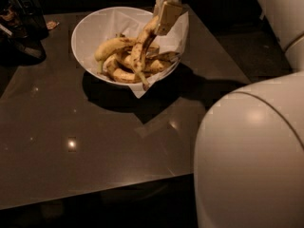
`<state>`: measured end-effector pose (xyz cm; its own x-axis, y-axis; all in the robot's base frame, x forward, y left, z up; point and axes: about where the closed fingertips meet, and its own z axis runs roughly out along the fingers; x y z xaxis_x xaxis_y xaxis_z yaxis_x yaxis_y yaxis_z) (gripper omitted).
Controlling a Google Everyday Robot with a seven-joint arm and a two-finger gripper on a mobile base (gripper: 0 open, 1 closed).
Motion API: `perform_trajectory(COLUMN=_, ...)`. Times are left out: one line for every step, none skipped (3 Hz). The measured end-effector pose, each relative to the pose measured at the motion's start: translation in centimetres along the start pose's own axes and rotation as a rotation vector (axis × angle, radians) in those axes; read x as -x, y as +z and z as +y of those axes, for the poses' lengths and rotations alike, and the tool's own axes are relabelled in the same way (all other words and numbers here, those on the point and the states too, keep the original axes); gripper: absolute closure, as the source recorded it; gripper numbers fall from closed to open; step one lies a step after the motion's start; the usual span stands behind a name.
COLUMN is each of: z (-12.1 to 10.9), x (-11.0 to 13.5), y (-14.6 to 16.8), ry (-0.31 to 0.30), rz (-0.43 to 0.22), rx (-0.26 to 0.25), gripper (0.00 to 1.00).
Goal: Pick banana from white bowl
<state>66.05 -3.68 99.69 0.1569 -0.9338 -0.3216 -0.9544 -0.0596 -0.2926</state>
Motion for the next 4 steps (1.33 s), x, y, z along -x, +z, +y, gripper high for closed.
perform_trajectory(z=-0.1, x=0.9, y=-0.1, ry=-0.023, rz=-0.044, rx=0.003, gripper=1.00)
perform_trajectory(z=1.1, x=2.3, y=-0.6, ry=-0.075, rz=-0.158, rx=0.023, gripper=1.00)
perform_trajectory(z=2.9, x=2.9, y=-1.5, ry=-0.121, rz=-0.250, rx=0.044, gripper=1.00)
perform_trajectory(z=2.6, x=3.1, y=-1.3, ry=-0.120, rz=-0.255, rx=0.034, gripper=1.00)
